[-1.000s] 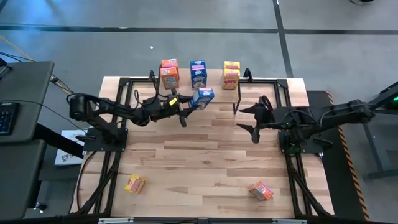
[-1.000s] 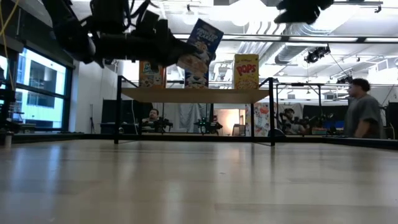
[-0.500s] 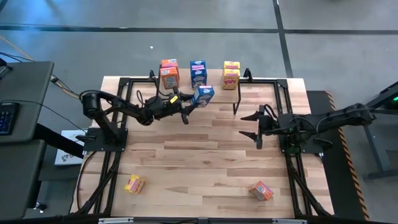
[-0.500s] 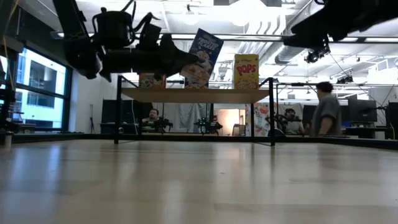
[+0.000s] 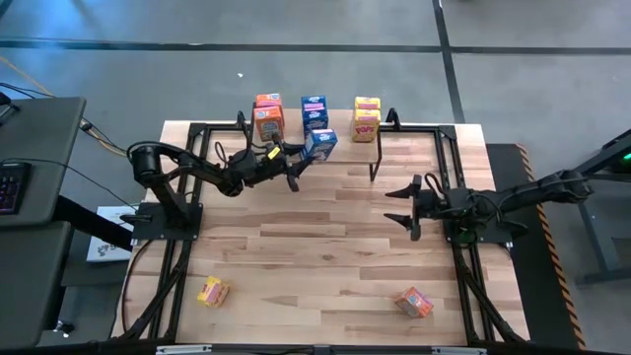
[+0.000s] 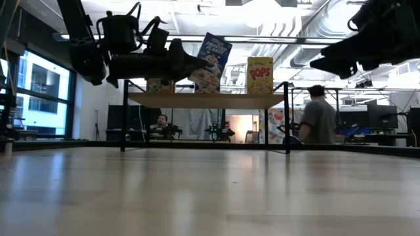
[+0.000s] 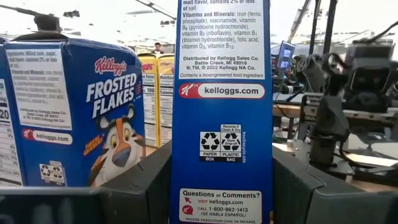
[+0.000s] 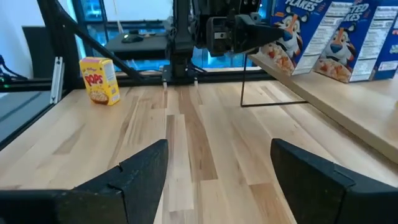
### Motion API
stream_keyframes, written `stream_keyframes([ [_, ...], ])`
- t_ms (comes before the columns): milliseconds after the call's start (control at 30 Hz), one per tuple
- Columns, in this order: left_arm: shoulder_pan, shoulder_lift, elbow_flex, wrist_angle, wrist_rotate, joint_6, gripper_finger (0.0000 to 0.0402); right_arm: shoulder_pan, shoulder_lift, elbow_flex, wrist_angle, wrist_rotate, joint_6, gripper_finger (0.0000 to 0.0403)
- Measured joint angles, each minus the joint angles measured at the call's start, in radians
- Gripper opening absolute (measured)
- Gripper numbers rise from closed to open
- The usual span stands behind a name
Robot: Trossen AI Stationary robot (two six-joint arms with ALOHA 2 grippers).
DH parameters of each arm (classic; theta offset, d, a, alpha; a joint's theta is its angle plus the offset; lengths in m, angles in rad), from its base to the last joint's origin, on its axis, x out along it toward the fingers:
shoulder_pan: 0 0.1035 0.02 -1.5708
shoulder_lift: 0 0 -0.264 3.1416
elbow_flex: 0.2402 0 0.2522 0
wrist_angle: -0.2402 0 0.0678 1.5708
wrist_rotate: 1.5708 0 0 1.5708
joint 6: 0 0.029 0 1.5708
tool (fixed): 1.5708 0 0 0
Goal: Stack cereal on shelf
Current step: Put the blue cereal box on the shelf aligned with the other blue cereal boxes
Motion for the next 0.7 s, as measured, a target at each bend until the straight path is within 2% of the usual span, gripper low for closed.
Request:
stream_keyframes([
  [167, 0.000, 0.000, 0.000, -0.001, 0.000, 0.002, 0.0188, -0.014, -0.071, -0.094, 0.036, 0.041, 0.021, 0.0277],
  [700, 0.025, 0.000, 0.000, -0.001, -0.007, -0.014, 0.0188, -0.022, -0.111, -0.094, -0.043, 0.051, -0.023, 0.0277],
])
